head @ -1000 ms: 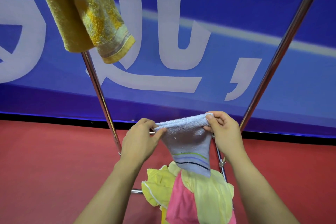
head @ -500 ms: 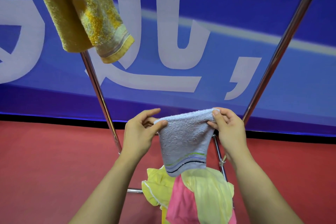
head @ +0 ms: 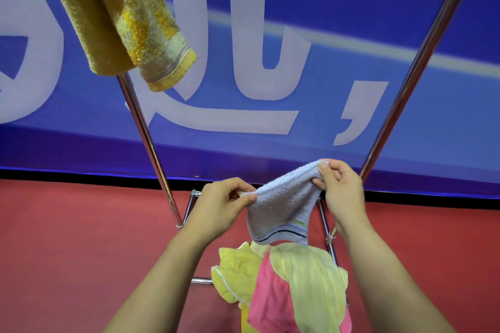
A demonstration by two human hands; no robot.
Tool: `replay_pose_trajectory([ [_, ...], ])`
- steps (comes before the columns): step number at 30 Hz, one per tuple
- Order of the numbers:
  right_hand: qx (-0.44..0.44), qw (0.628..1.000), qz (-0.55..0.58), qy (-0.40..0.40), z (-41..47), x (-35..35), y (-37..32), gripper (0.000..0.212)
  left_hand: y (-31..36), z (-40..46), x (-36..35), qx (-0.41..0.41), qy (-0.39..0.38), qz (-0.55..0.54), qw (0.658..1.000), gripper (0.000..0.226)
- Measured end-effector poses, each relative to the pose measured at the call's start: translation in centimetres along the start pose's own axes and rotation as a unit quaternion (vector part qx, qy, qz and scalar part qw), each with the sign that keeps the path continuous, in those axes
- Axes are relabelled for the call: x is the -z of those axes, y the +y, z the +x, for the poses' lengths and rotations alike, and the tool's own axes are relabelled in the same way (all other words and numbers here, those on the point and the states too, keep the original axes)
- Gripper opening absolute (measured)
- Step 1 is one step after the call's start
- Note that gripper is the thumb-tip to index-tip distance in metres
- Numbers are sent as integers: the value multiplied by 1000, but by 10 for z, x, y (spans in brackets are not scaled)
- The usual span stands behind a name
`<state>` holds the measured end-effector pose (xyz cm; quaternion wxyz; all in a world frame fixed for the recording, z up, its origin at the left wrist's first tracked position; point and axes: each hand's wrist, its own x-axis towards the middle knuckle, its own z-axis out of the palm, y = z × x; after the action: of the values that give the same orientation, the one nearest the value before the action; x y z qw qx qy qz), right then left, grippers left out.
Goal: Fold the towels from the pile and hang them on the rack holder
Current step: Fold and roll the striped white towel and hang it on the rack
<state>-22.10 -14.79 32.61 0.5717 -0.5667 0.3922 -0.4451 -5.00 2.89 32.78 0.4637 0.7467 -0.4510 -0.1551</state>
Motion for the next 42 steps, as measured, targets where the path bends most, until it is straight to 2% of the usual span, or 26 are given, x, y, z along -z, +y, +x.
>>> replay_pose_trajectory([
  [4, -7, 1000, -24, 8, 2, 3, 3, 8, 4, -5, -10, -33, -116, 92, 989, 16],
  [9, -12, 998, -58, 1, 5, 5, 7, 10, 16, -10, -22, -95, -211, 178, 957, 59],
  [15, -3, 997, -78, -25, 1, 2, 5, 10, 29, -16, -34, -118, -286, 250, 917, 68],
  [19, 11, 993, -101, -60, -1, -1, 5, 10, 25, -16, -38, -73, -315, 259, 910, 73],
  [23, 16, 992, -114, -58, -2, 0, 5, 10, 20, -11, -38, -30, -302, 234, 924, 75],
  [27, 16, 988, -137, -63, -3, 1, 3, 9, 9, -5, -37, 53, -268, 115, 955, 78],
  [30, 18, 984, -139, -112, -8, -3, 1, 9, 9, -2, -36, 132, -221, -10, 966, 76],
  [33, 5, 976, -124, -177, -11, -10, 2, 9, 16, 0, -31, 178, -164, -82, 967, 70],
  [38, -21, 955, -109, -275, -17, -23, 7, 7, 12, 3, -16, 200, -108, -125, 966, 63],
  [42, -28, 948, -84, -307, -25, -33, 10, 9, 10, 1, -8, 198, -113, -127, 965, 69],
])
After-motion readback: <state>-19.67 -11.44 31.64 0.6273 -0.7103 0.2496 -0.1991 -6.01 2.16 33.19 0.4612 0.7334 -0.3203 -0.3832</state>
